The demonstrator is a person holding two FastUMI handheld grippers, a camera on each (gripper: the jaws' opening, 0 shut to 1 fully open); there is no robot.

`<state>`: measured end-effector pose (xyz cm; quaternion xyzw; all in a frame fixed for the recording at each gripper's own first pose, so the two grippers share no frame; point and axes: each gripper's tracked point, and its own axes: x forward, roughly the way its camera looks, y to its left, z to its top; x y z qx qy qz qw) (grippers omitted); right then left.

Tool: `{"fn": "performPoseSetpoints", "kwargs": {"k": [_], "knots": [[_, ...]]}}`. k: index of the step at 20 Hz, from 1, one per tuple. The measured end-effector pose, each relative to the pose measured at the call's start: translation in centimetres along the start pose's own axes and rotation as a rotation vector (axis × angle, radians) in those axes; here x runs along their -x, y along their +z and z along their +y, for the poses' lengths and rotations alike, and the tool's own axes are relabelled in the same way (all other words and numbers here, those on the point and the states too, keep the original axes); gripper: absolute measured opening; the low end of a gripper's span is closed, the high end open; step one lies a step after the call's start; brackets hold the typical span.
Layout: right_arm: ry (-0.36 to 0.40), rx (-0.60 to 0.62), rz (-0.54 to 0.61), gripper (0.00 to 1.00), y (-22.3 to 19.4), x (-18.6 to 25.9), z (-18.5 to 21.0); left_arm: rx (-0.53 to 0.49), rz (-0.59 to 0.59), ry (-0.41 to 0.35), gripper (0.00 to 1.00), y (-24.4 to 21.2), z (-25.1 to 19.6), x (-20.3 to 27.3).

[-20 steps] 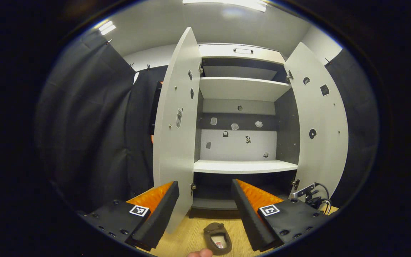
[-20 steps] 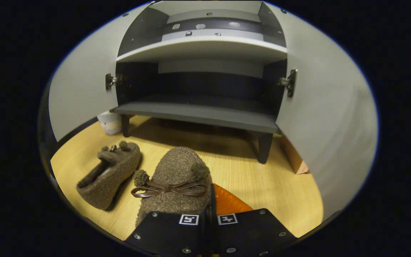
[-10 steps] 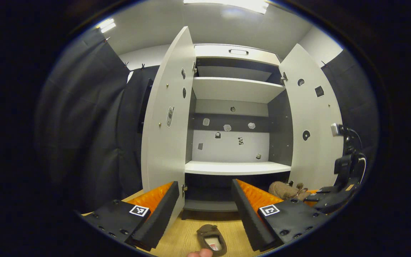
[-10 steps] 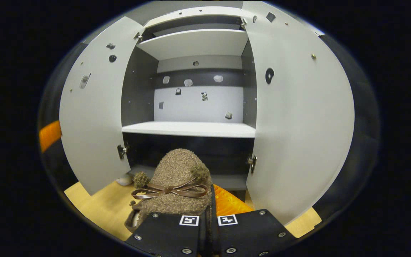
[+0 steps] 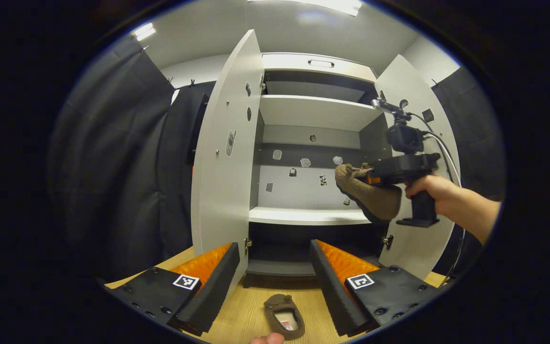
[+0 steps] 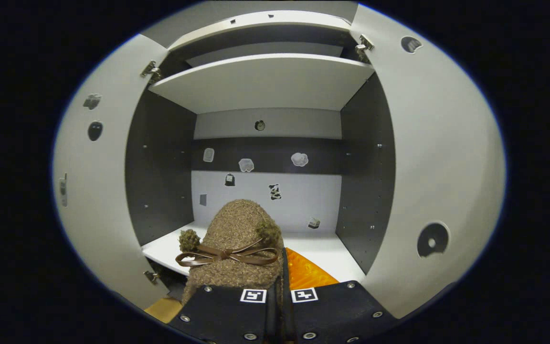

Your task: Grab one shoe with the right hand and put it into the shoe cabinet, grab the other shoe with the left hand and put it into the shoe cabinet; then close the right door with the right hand and the left door with the left hand.

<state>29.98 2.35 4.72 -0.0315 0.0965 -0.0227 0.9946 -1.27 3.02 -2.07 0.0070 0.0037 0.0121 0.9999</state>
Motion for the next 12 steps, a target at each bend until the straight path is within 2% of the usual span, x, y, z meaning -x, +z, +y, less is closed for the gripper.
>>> {"fn": "performPoseSetpoints", "kwargs": {"k": [3,5,6,10,12], "knots": [[-0.047,0.014,0.082,0.05,-0.9,-7.2,-1.6,0.003,0.007,0.006,0.96,-0.2,-0.1,0.3],[-0.077,-0.015,0.17,0.05,-3.7,-10.9,-2.1,0.018,0.019,0.003,0.99,-0.5,-0.2,0.4],[-0.079,-0.036,0.208,0.06,-5.0,-12.0,-2.0,0.016,0.021,0.009,0.96,-0.5,0.0,0.4],[-0.111,-0.034,0.313,0.06,-9.2,-14.8,-2.8,0.019,0.028,0.033,0.96,-0.8,0.7,0.5],[-0.108,-0.072,0.373,0.11,-10.5,-15.2,-2.7,0.026,0.046,0.032,0.99,-1.5,0.7,0.6]]}}
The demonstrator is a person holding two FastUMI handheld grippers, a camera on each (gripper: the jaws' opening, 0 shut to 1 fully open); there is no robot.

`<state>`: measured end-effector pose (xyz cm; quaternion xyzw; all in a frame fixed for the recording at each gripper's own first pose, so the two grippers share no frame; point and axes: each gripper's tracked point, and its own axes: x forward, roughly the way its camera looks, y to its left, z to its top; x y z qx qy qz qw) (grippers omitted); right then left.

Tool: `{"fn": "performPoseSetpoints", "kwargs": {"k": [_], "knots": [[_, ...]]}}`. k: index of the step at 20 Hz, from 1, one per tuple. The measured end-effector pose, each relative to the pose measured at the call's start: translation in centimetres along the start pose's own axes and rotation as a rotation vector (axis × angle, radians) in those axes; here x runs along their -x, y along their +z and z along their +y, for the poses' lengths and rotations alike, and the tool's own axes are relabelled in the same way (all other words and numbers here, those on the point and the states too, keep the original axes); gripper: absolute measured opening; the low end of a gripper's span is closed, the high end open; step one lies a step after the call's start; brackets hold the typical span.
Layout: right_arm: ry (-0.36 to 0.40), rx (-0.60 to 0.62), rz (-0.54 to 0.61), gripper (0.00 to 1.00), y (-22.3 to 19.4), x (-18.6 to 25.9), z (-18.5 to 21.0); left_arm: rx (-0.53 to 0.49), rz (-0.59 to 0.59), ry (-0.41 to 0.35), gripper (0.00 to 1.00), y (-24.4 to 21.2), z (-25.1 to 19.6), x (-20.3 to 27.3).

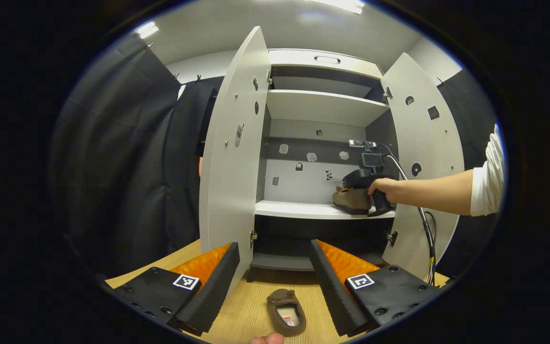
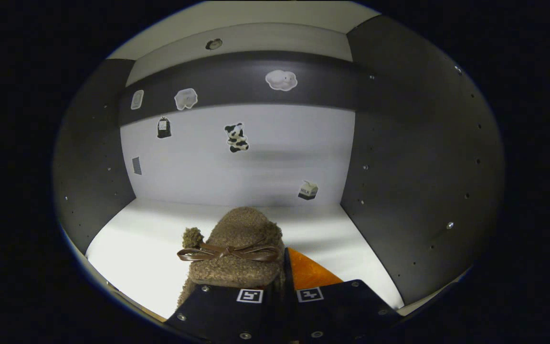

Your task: Grab one shoe with the right hand and put it into the shoe cabinet, grab the other shoe with the left hand and put it into the shoe cabinet; then close the right door with the right hand and the left door with the left hand.

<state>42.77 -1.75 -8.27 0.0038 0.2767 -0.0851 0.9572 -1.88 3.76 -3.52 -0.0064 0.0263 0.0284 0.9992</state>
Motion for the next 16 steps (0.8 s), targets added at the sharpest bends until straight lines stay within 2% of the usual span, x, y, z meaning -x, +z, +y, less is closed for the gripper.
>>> {"fn": "performPoseSetpoints", "kwargs": {"k": [5,6,7,8,9,10,12,14,16], "knots": [[0.026,0.002,0.027,0.24,-0.2,0.8,-0.4,-0.003,0.017,-0.003,0.96,-0.7,0.0,-0.1],[0.032,0.0,0.036,0.31,-0.3,1.2,-0.4,-0.005,0.015,-0.005,0.96,-0.7,0.1,-0.1],[0.038,0.005,0.042,0.31,-0.4,1.7,-0.6,-0.006,0.014,-0.006,0.96,-0.6,0.1,-0.1],[0.043,0.014,0.042,0.46,-0.3,2.1,-0.8,-0.006,0.014,-0.008,0.96,-0.7,0.1,-0.2],[0.037,0.019,0.033,0.52,0.0,2.4,-1.3,-0.004,0.012,-0.013,0.96,-0.6,0.0,-0.3],[0.039,0.017,0.028,0.66,0.2,2.9,-1.6,0.0,0.012,-0.018,0.96,-0.7,0.0,-0.4],[0.054,0.008,0.041,0.82,0.0,3.7,-1.8,0.008,0.014,-0.028,0.96,-0.8,-0.1,-0.6],[0.056,0.017,0.019,0.89,0.4,4.6,-2.0,0.022,0.014,-0.042,0.96,-0.7,-0.2,-1.3],[0.064,0.023,-0.006,0.92,0.7,6.1,-1.9,0.032,0.012,-0.068,0.96,-0.5,-0.5,-1.8]]}}
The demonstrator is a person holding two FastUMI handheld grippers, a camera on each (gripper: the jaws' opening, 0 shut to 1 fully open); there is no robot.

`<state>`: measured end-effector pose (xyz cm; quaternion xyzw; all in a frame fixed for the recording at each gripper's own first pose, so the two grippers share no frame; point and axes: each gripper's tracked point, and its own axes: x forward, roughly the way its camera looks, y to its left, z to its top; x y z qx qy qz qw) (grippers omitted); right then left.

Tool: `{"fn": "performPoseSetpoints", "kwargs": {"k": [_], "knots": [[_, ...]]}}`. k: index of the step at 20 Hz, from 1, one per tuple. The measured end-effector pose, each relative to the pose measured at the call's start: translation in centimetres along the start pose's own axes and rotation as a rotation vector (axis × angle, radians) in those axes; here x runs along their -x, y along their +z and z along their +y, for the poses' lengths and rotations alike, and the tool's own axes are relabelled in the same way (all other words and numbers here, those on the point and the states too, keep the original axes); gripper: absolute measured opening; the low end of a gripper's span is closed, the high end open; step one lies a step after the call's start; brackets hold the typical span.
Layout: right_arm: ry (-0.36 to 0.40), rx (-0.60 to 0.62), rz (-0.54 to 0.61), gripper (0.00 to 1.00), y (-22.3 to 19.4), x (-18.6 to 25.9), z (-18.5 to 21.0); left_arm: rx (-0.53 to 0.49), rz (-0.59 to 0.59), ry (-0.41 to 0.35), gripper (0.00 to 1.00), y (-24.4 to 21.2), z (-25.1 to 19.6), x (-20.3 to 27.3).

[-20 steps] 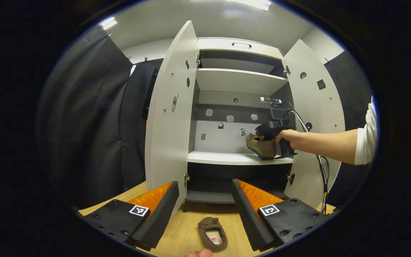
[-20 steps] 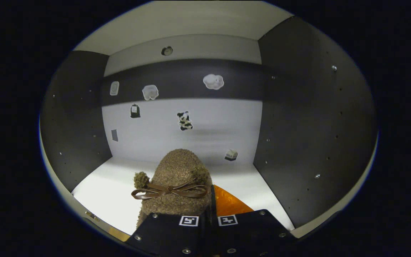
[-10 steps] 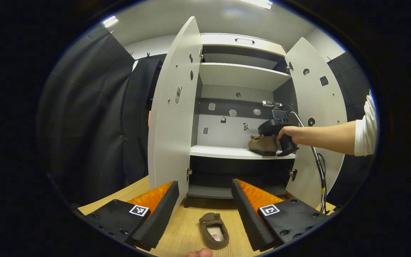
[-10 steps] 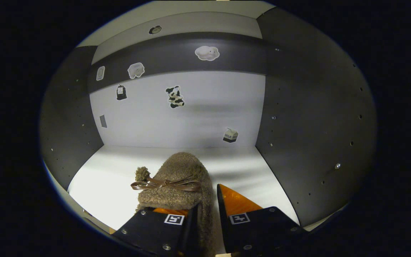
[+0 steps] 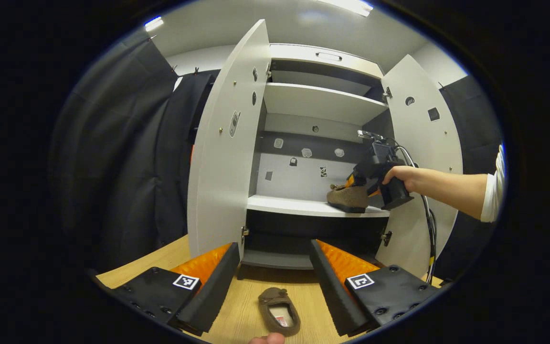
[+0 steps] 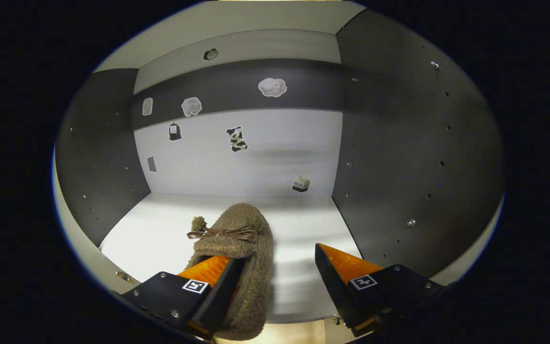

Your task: Grab one shoe with the right hand and put it into the shoe cabinet, grab the other shoe with the left hand and put it into the shoe cabinet; then close the right door with the right hand and the left door with the left hand.

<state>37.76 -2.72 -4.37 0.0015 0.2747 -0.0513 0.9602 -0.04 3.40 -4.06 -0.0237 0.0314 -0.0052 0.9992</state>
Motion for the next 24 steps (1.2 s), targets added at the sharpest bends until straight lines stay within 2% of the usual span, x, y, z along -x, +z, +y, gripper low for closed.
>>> {"fn": "performPoseSetpoints", "kwargs": {"k": [5,6,7,8,12,13,18,24], "knots": [[0.029,0.009,-0.096,0.93,1.5,4.8,0.7,-0.045,-0.047,0.008,0.96,1.5,0.5,-0.6],[0.034,0.008,-0.127,0.93,2.1,6.1,0.9,-0.046,-0.051,0.007,0.99,1.6,0.4,-0.6],[0.037,0.007,-0.16,0.93,2.8,7.3,1.0,-0.043,-0.053,0.004,0.96,1.7,0.4,-0.6],[0.044,0.007,-0.191,0.93,3.3,8.6,1.1,-0.039,-0.055,0.001,0.99,1.8,0.3,-0.7],[0.082,-0.011,-0.304,0.93,3.9,14.6,1.7,-0.053,-0.057,-0.021,0.99,2.1,-0.5,-1.0],[0.085,-0.017,-0.333,0.93,3.8,16.0,1.7,-0.058,-0.059,-0.026,0.96,2.2,-0.8,-1.0],[0.11,-0.006,-0.393,0.92,0.0,21.1,2.1,-0.044,-0.032,-0.051,0.96,1.3,-2.1,-1.2],[0.119,-0.001,-0.451,0.92,-6.1,25.1,1.7,-0.012,0.026,-0.028,0.99,-1.2,-2.0,-1.1]]}}
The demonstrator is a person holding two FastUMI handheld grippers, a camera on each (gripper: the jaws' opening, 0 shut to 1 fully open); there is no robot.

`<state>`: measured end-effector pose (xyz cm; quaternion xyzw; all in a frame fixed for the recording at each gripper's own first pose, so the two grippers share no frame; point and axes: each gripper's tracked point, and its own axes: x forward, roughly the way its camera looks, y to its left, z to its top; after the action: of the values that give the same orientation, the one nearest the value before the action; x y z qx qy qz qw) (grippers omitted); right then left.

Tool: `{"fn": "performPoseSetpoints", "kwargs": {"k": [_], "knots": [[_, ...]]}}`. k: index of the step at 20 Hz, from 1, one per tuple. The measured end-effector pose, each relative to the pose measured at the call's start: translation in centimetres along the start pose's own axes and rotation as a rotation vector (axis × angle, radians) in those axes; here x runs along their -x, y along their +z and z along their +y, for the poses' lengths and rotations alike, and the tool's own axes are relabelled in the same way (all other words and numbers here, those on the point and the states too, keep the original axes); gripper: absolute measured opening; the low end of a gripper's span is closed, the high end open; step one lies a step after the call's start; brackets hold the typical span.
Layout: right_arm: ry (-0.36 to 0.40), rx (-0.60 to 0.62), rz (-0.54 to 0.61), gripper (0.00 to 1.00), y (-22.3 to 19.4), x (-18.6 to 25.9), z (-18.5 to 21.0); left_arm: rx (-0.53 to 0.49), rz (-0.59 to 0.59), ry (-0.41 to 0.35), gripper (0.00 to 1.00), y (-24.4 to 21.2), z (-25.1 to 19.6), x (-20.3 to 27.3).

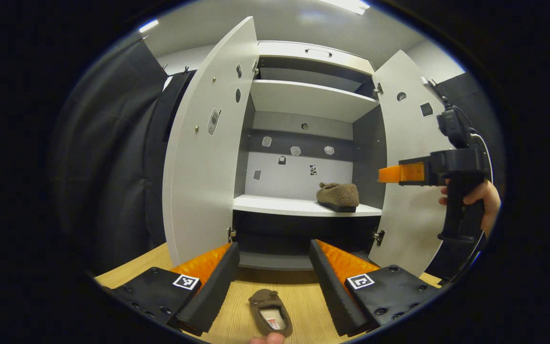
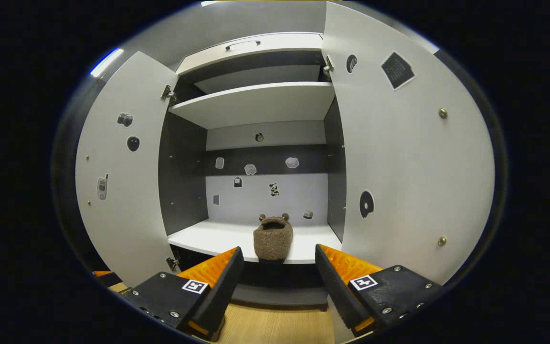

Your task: Grab one shoe with the right hand and put it into the shoe cabinet, grab the other shoe with the left hand and put it into the shoe cabinet; then close the right door with the right hand and the left door with the left hand.

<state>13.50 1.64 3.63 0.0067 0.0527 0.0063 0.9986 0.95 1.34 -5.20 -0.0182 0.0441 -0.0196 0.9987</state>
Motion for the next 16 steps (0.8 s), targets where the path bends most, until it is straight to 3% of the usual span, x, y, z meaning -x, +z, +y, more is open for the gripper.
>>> {"fn": "performPoseSetpoints", "kwargs": {"k": [4,6,10,13,16], "knots": [[-0.011,-0.018,0.02,0.92,-4.3,3.2,-0.3,-0.067,0.043,0.036,0.93,-2.6,1.2,0.0],[-0.04,-0.018,0.031,0.92,-6.4,4.8,-0.9,-0.088,0.085,0.042,0.99,-4.7,1.7,-0.1],[-0.084,-0.039,0.018,0.92,-7.3,7.7,-1.9,-0.072,0.171,0.027,0.97,-8.1,2.5,-1.1],[-0.094,0.019,0.005,0.92,-7.5,8.6,-2.5,-0.092,0.371,-0.07,0.97,-14.6,2.1,-2.3],[-0.097,0.046,0.006,0.92,-7.7,9.2,-2.7,-0.08,0.549,-0.055,0.99,-21.4,4.2,-3.1]]}}
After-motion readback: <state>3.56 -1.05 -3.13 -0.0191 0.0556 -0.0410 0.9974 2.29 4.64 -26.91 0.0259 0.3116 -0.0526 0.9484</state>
